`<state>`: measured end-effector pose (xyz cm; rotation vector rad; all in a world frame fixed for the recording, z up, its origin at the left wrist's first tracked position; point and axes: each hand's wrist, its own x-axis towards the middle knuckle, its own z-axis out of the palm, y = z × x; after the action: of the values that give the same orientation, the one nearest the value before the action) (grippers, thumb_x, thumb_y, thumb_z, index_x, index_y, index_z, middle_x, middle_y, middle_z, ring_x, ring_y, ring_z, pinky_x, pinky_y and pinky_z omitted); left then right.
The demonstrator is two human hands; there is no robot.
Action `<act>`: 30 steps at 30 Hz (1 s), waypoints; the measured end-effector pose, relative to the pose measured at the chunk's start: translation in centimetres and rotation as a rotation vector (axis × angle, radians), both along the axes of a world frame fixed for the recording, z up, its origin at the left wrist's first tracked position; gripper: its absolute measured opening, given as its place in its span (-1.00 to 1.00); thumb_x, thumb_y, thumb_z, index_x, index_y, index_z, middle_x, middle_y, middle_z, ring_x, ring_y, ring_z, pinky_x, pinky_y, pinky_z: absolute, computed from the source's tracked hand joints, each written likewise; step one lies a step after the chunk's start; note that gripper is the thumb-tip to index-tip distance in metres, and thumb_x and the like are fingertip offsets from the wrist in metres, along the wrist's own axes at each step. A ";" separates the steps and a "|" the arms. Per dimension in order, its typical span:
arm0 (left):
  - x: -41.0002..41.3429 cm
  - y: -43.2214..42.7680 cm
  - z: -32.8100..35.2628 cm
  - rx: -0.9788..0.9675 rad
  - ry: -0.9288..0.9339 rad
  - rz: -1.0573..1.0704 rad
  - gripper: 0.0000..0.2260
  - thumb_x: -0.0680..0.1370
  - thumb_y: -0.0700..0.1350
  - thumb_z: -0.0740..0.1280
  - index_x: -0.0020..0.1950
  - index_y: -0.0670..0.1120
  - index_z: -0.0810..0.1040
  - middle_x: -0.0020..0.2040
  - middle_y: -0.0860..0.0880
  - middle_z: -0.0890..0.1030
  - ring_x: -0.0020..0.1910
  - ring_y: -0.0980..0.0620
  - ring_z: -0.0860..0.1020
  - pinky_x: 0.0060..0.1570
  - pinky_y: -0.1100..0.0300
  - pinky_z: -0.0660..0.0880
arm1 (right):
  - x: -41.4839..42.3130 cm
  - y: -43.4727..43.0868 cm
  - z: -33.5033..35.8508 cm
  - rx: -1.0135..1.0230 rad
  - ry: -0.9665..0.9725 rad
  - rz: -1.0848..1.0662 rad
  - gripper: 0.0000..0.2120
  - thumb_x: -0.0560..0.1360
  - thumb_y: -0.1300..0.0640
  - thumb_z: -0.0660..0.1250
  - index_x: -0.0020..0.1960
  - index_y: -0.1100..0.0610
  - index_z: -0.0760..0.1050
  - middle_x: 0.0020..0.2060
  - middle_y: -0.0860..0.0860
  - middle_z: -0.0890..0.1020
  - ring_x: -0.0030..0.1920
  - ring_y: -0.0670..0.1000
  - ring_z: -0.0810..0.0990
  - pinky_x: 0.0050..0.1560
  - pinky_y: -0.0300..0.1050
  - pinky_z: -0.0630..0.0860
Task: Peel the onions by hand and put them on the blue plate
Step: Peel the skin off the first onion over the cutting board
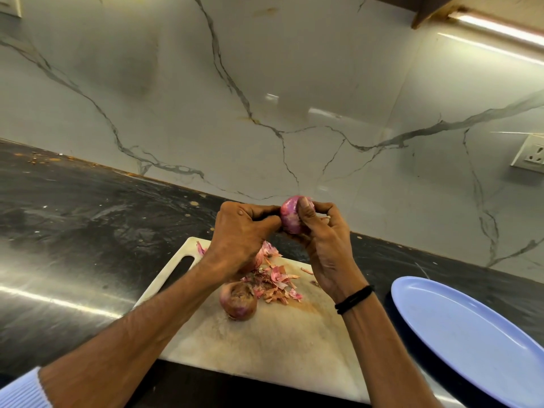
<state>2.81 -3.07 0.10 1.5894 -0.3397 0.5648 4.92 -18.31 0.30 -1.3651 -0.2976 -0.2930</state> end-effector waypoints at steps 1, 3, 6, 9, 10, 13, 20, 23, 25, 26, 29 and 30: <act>0.0 0.0 0.0 -0.002 0.002 0.002 -0.79 0.49 -0.21 0.49 0.11 -0.06 0.68 -0.13 0.13 0.70 -0.15 0.34 0.65 -0.14 0.51 0.51 | 0.0 0.0 0.1 0.013 0.002 0.005 -0.47 0.38 -0.01 0.47 0.22 0.28 0.46 0.05 0.34 0.63 0.01 0.26 0.69 -0.03 0.09 0.66; 0.0 0.0 0.0 -0.001 0.014 -0.007 -0.79 0.50 -0.22 0.48 0.13 -0.09 0.68 -0.14 0.16 0.68 -0.14 0.37 0.64 -0.15 0.54 0.48 | 0.0 0.0 0.1 0.013 -0.007 -0.009 -0.44 0.36 -0.03 0.48 0.22 0.28 0.46 0.06 0.36 0.62 0.03 0.29 0.68 -0.02 0.11 0.66; -0.1 -0.1 0.1 -0.003 0.024 -0.032 -0.80 0.50 -0.20 0.47 0.12 -0.06 0.68 -0.15 0.20 0.67 -0.13 0.37 0.64 -0.12 0.52 0.49 | 0.2 0.1 0.0 0.005 -0.008 -0.039 -0.39 0.32 -0.06 0.51 0.23 0.26 0.46 0.09 0.37 0.60 0.05 0.30 0.67 0.05 0.21 0.64; -0.1 -0.2 0.1 -0.043 0.039 -0.059 -0.84 0.52 -0.20 0.44 0.02 0.05 0.67 -0.19 0.23 0.68 -0.15 0.33 0.65 -0.14 0.48 0.52 | 0.3 0.0 -0.1 0.028 0.000 -0.050 -0.43 0.36 -0.02 0.51 0.24 0.26 0.46 0.11 0.35 0.60 0.07 0.29 0.67 0.09 0.28 0.61; 0.0 -0.2 0.1 -0.061 0.042 -0.060 -0.84 0.52 -0.21 0.44 0.00 0.04 0.67 -0.24 0.25 0.68 -0.17 0.33 0.65 -0.16 0.48 0.52 | 0.3 0.0 -0.1 0.038 0.004 -0.047 -0.45 0.37 -0.01 0.50 0.23 0.26 0.46 0.11 0.35 0.60 0.07 0.29 0.67 0.10 0.28 0.61; 0.3 0.0 0.1 -0.064 0.046 -0.031 -0.84 0.51 -0.23 0.45 0.07 -0.10 0.70 -0.25 0.23 0.68 -0.18 0.31 0.66 -0.17 0.46 0.53 | 0.1 0.1 0.1 0.072 0.020 -0.034 -0.49 0.39 0.01 0.49 0.21 0.25 0.47 0.12 0.34 0.60 0.06 0.26 0.68 0.04 0.17 0.65; 1.1 0.6 -0.4 0.027 0.088 0.080 -0.85 0.49 -0.20 0.49 0.05 -0.08 0.73 -0.15 0.03 0.74 -0.17 0.18 0.70 -0.04 0.30 0.62 | -0.6 0.3 0.6 0.209 0.110 0.072 -0.57 0.39 0.02 0.46 0.14 0.24 0.48 0.21 0.27 0.57 0.03 0.17 0.68 -0.14 -0.01 0.68; 1.3 1.0 -0.8 0.133 0.145 0.181 -0.90 0.50 -0.16 0.49 -0.02 0.00 0.72 -0.21 0.10 0.71 -0.22 0.19 0.68 -0.11 0.33 0.61 | -0.9 0.3 0.9 0.254 0.129 0.110 -0.68 0.40 0.03 0.45 0.04 0.19 0.49 0.19 0.24 0.56 -0.06 0.11 0.69 -0.15 -0.01 0.69; 1.4 1.0 -0.9 0.182 0.208 0.182 -0.87 0.49 -0.13 0.50 0.03 -0.01 0.72 -0.15 0.11 0.71 -0.18 0.22 0.66 -0.05 0.29 0.62 | -0.9 0.3 0.9 0.251 0.130 0.103 -0.70 0.39 0.03 0.45 0.00 0.17 0.49 0.18 0.21 0.56 -0.07 0.09 0.69 -0.19 -0.03 0.68; 1.3 0.9 -0.9 0.203 0.220 0.171 -0.85 0.48 -0.11 0.51 0.05 -0.01 0.71 -0.14 0.12 0.71 -0.16 0.23 0.65 -0.04 0.28 0.61 | -0.9 0.3 0.9 0.241 0.130 0.095 -0.70 0.39 0.02 0.45 0.00 0.17 0.49 0.17 0.20 0.56 -0.07 0.09 0.69 -0.20 -0.05 0.67; 0.9 0.5 -0.7 0.179 0.157 0.121 -0.82 0.49 -0.06 0.50 0.09 0.03 0.70 -0.17 0.21 0.67 -0.15 0.31 0.63 -0.08 0.40 0.54 | -0.8 0.3 0.8 0.201 0.123 0.057 -0.67 0.38 0.00 0.46 0.02 0.17 0.51 0.14 0.20 0.60 -0.07 0.09 0.68 -0.23 -0.09 0.65; 0.8 0.4 -0.5 0.131 0.131 0.096 -0.80 0.49 -0.05 0.50 0.11 0.02 0.69 -0.13 0.20 0.68 -0.11 0.32 0.63 -0.03 0.41 0.54 | -0.8 0.3 0.8 0.188 0.117 0.042 -0.66 0.38 -0.01 0.47 0.03 0.18 0.52 0.12 0.21 0.61 -0.07 0.09 0.68 -0.23 -0.10 0.64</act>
<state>3.59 -2.71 -0.39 1.7669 -0.2063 0.5176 4.13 -18.05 1.09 -1.1840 -0.1956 -0.2000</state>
